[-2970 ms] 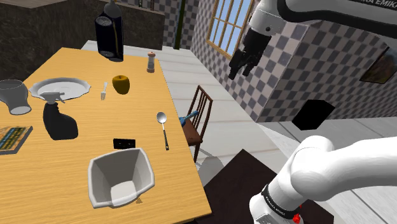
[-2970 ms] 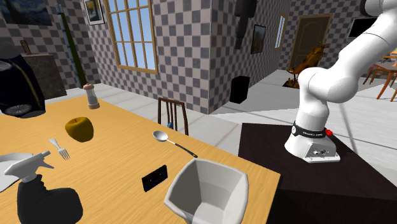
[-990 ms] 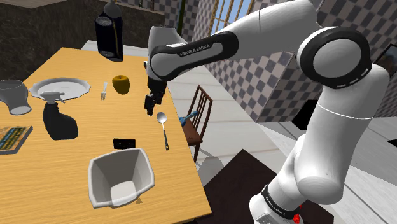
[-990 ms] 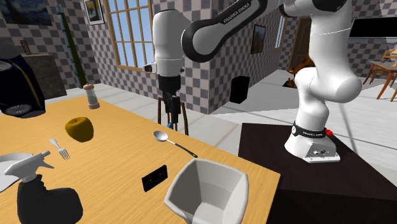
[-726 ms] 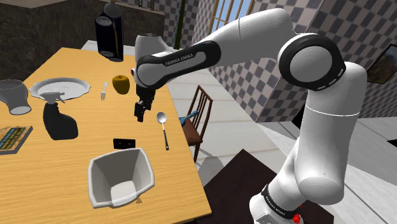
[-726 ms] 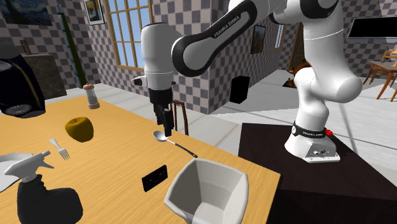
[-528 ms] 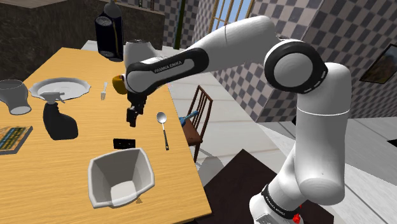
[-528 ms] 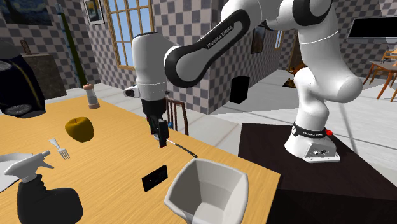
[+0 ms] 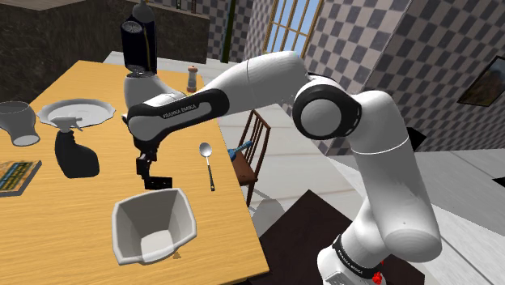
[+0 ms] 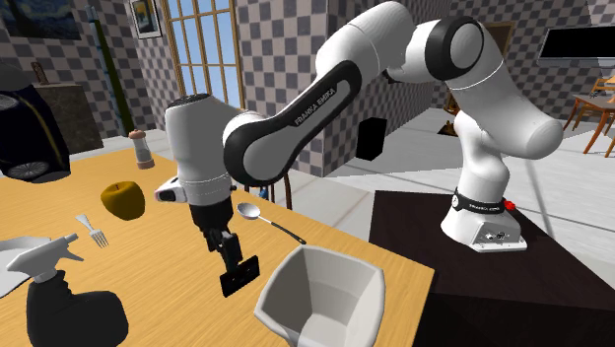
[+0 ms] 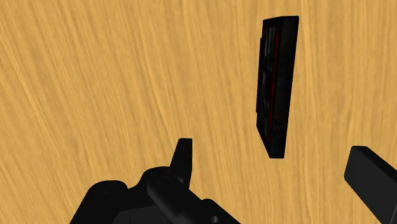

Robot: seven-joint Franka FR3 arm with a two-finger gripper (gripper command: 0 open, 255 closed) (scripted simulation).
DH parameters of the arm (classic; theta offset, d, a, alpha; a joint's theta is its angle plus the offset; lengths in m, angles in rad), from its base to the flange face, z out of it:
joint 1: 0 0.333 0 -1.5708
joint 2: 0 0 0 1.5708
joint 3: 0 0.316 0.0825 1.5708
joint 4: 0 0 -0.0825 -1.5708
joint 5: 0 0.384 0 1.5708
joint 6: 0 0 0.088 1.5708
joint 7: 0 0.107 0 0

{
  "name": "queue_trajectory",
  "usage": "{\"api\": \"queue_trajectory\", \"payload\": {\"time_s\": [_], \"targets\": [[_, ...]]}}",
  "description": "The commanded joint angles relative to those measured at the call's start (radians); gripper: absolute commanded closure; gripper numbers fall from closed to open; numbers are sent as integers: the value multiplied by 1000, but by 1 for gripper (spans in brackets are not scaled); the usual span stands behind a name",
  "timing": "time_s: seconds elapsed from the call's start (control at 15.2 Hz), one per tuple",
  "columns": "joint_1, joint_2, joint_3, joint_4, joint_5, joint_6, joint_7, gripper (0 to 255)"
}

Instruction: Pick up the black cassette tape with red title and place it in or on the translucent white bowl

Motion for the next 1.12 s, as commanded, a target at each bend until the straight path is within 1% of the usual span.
{"api": "queue_trajectory", "payload": {"time_s": [0.0, 0.53, 1.06], "targets": [[22, 67, 8, 68, -11, -7, -15, 0], [27, 131, 2, 71, -18, 53, -13, 0], [27, 131, 2, 71, -18, 53, -13, 0]]}}
